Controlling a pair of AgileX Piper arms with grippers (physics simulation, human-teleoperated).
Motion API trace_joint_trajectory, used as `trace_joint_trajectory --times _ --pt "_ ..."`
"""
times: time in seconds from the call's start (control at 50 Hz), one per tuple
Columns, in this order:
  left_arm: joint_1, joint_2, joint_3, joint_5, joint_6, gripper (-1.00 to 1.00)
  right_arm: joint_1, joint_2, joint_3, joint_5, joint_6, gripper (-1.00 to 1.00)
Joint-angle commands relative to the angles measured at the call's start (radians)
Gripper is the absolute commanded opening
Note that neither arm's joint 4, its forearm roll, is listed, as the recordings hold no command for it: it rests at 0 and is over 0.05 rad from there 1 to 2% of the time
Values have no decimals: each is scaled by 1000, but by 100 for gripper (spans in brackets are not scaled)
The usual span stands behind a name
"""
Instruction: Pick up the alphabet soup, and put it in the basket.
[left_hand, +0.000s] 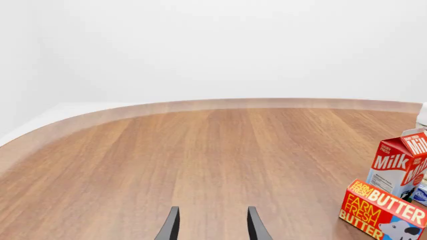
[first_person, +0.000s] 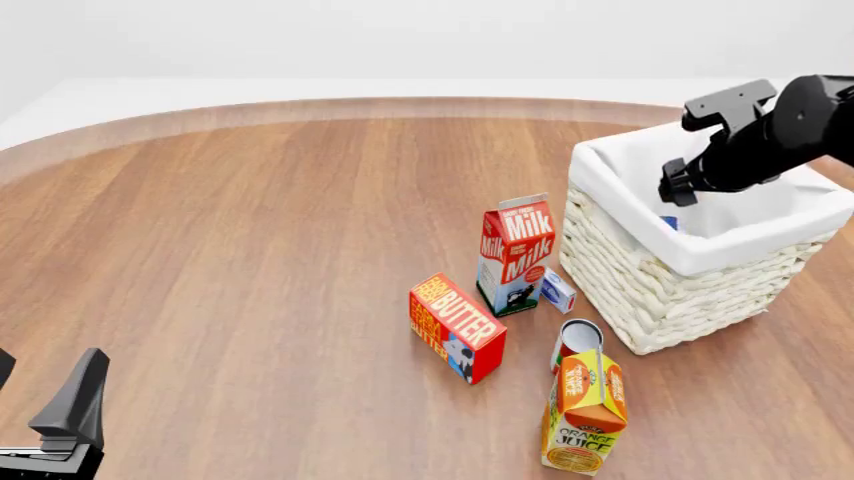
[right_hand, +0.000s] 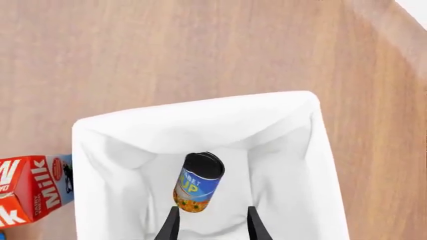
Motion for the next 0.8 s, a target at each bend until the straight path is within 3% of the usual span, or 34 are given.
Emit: trace_joint_trajectory --times 0.02,0.8 --pt "0 0 0 0 0 100 14 -30 10 0 19 100" --pt "0 0 0 0 0 100 36 -287 100 21 29 100"
